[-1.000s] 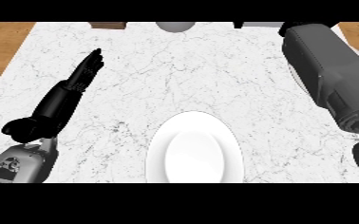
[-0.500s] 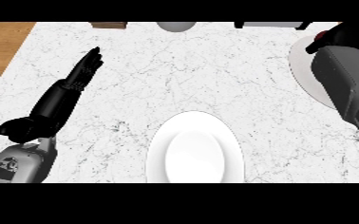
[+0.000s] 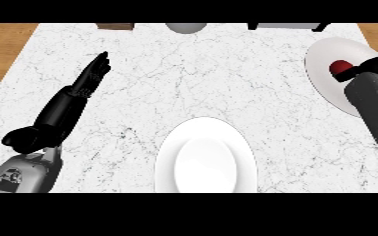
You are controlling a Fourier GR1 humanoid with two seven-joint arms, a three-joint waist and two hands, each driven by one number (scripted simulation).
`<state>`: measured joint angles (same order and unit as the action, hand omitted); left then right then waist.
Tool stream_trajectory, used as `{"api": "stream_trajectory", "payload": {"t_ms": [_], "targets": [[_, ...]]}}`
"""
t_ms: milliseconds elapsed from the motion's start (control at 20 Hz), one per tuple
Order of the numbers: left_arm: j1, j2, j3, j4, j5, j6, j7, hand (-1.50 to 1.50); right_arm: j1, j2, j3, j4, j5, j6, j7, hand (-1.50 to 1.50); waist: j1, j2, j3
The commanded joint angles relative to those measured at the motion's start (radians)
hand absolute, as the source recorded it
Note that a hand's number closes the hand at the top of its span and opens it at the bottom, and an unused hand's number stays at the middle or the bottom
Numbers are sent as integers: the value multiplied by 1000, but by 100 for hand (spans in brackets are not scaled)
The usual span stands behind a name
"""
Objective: Pick the tomato from the plate and place it in the plate
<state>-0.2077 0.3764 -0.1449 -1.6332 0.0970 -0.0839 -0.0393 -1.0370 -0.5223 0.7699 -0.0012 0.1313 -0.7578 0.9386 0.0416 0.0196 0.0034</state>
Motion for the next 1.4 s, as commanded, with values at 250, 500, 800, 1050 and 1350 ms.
{"api": "stream_trajectory", "payload": {"t_ms": [250,500,800,1050,1350], "targets": [[3,-29,-1,42,-12,-18,-31,0,50,-13,-53,-29,-18,-240,-174,-150,3,-1,0],[-12,-28,11,-1,-5,-8,22,0,22,-33,-120,-131,-67,-361,-301,-150,-6,-9,0],[7,-1,56,6,4,-11,25,0,73,-9,-297,-378,-211,-518,-462,-150,-48,-26,0],[93,-13,41,-48,-17,3,3,0,238,-69,-452,-639,-305,-562,-656,-150,-63,-30,0],[77,-16,62,-9,-36,-10,-15,0,489,-129,-526,-1011,-342,-507,-706,-150,-72,-30,-4]]}}
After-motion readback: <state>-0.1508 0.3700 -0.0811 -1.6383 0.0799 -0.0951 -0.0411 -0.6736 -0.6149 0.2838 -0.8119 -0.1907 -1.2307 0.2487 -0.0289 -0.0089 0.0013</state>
